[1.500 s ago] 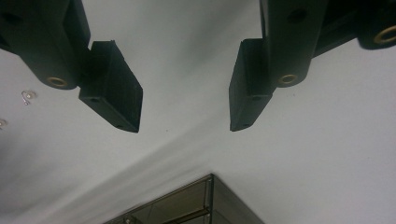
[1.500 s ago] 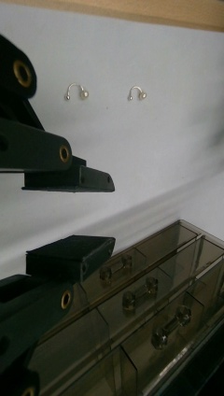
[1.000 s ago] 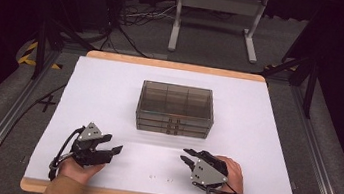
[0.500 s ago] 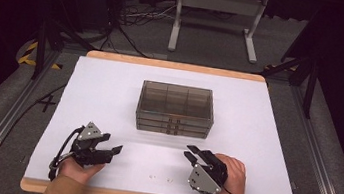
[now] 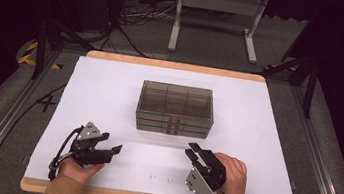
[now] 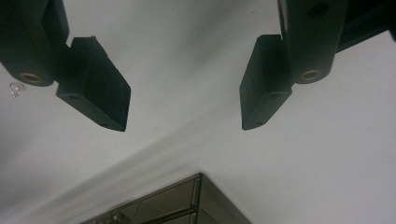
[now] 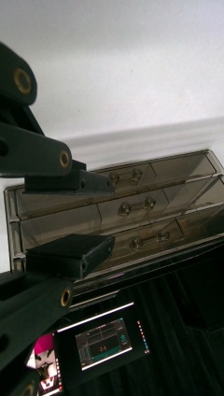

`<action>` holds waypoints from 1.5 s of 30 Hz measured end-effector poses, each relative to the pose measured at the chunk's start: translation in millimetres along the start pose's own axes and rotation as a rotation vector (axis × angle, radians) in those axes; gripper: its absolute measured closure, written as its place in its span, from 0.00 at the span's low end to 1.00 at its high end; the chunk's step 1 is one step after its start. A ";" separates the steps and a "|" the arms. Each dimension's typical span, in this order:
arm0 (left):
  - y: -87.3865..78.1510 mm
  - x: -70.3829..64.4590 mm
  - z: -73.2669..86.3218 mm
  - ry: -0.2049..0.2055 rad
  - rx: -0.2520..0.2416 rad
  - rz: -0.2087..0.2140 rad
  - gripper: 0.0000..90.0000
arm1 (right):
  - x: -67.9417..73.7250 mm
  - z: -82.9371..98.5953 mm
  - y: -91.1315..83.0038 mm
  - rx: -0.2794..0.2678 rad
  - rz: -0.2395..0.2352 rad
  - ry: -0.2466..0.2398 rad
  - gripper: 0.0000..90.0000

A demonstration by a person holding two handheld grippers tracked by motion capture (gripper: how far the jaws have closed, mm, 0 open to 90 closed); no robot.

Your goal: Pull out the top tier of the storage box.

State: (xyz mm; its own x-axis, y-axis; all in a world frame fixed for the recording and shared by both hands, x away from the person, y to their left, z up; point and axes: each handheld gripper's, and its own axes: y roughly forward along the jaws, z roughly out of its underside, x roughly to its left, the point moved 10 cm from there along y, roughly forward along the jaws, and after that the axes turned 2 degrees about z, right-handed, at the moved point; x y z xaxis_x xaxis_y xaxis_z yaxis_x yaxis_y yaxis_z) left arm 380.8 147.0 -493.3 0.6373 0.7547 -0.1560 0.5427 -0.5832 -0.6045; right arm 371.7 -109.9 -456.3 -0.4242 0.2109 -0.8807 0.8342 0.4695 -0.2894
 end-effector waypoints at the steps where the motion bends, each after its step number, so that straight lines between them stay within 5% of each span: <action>1: 0.0 0.0 0.2 -0.001 0.001 0.001 0.38 | -0.1 -0.5 0.3 0.000 0.003 -0.007 0.77; 26: 0.1 0.7 0.5 -0.003 0.000 0.006 0.39 | -8.8 -25.4 19.7 0.041 0.051 -0.108 0.77; 45: 0.0 0.7 0.6 -0.004 0.002 0.007 0.39 | -16.9 -26.3 46.1 0.120 0.089 -0.163 0.79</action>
State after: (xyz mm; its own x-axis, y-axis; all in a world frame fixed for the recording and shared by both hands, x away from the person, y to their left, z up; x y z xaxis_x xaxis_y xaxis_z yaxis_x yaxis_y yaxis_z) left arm 380.9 147.7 -493.9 0.6386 0.7520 -0.1632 0.5375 -0.5877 -0.6048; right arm 408.0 -69.3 -444.9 -0.2920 0.1007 -0.9511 0.9060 0.3478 -0.2413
